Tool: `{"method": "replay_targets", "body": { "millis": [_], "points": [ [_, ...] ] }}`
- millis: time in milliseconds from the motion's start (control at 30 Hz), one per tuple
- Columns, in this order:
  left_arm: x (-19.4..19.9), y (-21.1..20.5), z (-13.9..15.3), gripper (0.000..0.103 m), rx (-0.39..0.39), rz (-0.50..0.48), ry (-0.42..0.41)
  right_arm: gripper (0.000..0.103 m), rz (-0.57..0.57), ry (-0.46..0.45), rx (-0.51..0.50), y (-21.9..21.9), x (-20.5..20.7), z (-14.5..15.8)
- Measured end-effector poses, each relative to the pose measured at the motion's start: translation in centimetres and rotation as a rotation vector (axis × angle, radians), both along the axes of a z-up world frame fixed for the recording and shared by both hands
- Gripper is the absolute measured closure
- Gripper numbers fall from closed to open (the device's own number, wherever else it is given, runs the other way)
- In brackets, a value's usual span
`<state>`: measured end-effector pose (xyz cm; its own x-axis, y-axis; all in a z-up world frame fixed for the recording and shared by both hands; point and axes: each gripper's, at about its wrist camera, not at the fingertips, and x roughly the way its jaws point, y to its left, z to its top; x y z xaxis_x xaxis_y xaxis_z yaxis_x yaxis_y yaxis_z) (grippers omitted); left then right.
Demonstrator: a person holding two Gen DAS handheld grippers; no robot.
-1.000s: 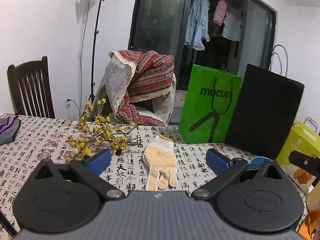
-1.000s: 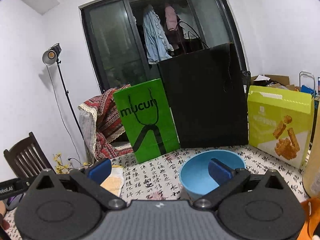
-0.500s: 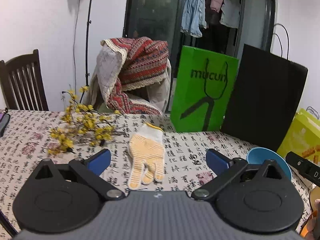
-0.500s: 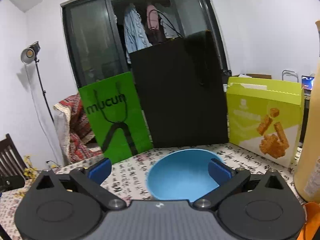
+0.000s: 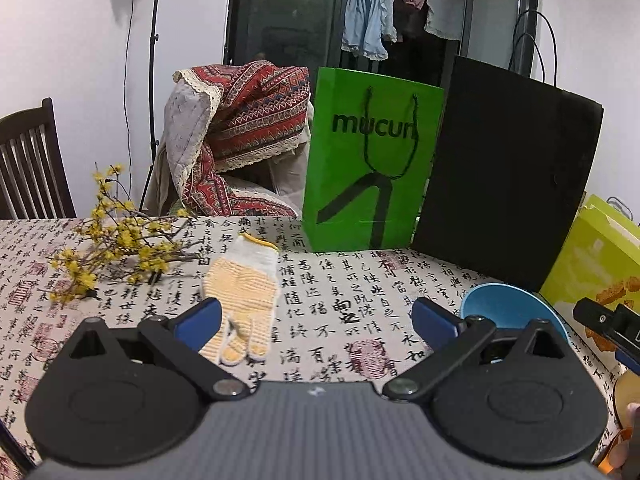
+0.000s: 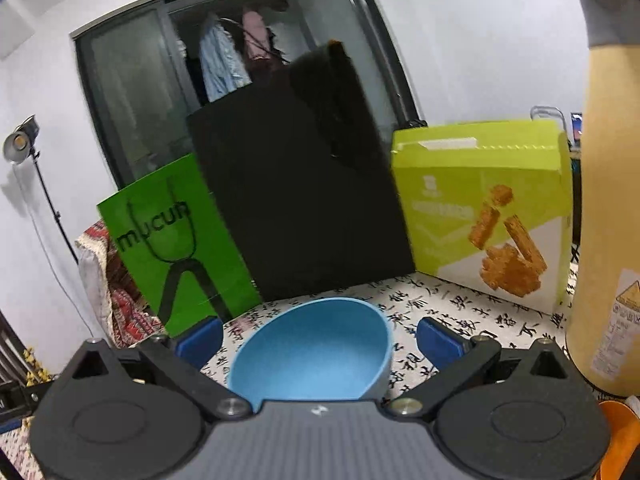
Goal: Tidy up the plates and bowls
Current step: 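Bring both open grippers around the rim of the blue bowl, then close both grippers on the rim of the blue bowl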
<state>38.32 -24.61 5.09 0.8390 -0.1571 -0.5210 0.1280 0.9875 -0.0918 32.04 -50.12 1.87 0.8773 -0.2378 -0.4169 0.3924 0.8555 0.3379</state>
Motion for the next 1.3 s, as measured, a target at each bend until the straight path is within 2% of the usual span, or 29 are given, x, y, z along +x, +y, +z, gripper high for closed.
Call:
{"method": "replay_targets", "body": {
  "millis": [167,333,500,667,767,933,1167,1300],
  "points": [
    [0.1,-2.1,-0.2,0.000,0.005,-0.026,-0.002,0.000,-0.011,-0.004,0.056,-1.7,0.2,-1.0],
    [0.6,-4.2,0.0,0.000,0.001,-0.033,0.010,0.000,-0.036,0.011,0.065,-2.8,0.7,-1.9],
    [1.1,-6.1,0.2,0.000,0.030,-0.030,0.005,0.000,-0.033,0.011,0.131,-4.1,1.1,-3.0],
    [1.9,-7.5,-0.5,0.000,0.045,-0.032,0.048,0.002,-0.042,0.027,0.146,-4.7,1.5,-4.0],
    [2.1,-8.5,-0.9,0.000,0.071,-0.034,0.041,0.002,-0.036,0.032,0.179,-5.1,1.9,-4.6],
    [3.3,-9.8,-2.2,0.000,0.060,-0.034,0.099,0.005,-0.027,0.053,0.242,-6.0,2.5,-5.9],
    [5.0,-11.8,-4.0,0.000,0.057,-0.008,0.140,0.010,-0.033,0.077,0.314,-6.7,3.4,-7.4],
    [6.1,-12.8,-5.2,0.000,0.020,0.017,0.189,0.014,-0.034,0.087,0.345,-6.9,3.7,-8.2]
  ]
}}
